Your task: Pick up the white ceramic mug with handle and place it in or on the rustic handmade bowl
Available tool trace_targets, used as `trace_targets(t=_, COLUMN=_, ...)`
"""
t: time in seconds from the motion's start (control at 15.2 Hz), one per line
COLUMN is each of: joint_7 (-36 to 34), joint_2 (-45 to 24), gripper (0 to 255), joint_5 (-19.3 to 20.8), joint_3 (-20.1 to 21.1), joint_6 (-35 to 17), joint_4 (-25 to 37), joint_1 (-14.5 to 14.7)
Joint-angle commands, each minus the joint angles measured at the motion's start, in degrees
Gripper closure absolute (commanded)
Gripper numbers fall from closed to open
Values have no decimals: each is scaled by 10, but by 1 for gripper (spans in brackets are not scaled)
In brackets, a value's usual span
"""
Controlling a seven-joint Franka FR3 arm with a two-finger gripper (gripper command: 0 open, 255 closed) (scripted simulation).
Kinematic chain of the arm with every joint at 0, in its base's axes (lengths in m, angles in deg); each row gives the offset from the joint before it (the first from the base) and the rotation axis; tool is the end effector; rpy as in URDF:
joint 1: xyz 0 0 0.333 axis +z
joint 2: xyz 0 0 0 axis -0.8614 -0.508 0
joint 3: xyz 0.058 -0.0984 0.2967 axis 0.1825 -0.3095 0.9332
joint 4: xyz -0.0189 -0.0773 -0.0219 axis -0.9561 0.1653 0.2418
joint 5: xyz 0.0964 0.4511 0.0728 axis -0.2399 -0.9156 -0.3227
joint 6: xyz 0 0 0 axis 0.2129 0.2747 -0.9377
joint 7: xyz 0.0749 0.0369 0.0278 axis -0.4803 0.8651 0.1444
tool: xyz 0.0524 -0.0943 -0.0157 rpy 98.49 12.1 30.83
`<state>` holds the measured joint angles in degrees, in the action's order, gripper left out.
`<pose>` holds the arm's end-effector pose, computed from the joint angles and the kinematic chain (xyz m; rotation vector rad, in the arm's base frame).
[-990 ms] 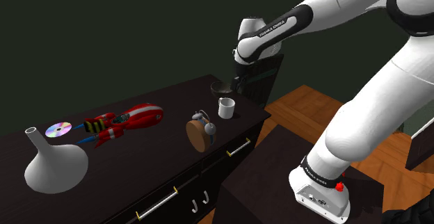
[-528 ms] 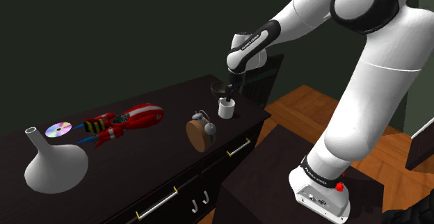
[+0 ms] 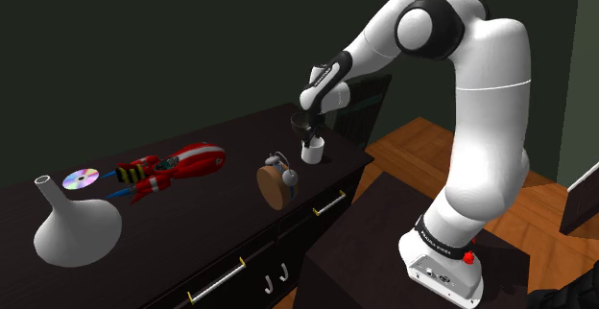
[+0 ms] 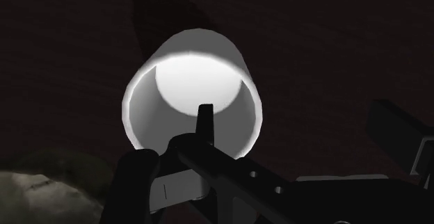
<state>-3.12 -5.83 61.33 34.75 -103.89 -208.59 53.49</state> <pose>0.5926 -0.1486 0.1191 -3.1269 -0.2696 0.0305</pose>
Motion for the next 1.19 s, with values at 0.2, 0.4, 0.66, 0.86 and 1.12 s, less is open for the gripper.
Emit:
trace_targets(t=0.2, joint_7=11, joint_2=-63, gripper=0, joint_5=-9, joint_3=7, joint_6=-14, joint_4=48, joint_1=-13)
trace_targets(t=0.4, joint_7=14, joint_2=-83, gripper=0, joint_5=-13, joint_3=10, joint_6=-30, joint_4=53, joint_1=-15)
trace_targets(t=0.66, joint_7=16, joint_2=-101, gripper=0, joint_5=-15, joint_3=13, joint_6=-43, joint_4=58, joint_1=-18)
trace_targets(t=0.86, joint_7=16, joint_2=-101, gripper=0, joint_5=-15, joint_3=13, joint_6=-43, joint_4=58, joint_1=-18)
trace_targets(t=1.12, joint_7=16, joint_2=-101, gripper=255, joint_5=-15, joint_3=13, joint_6=-43, joint_4=58, joint_1=-18)
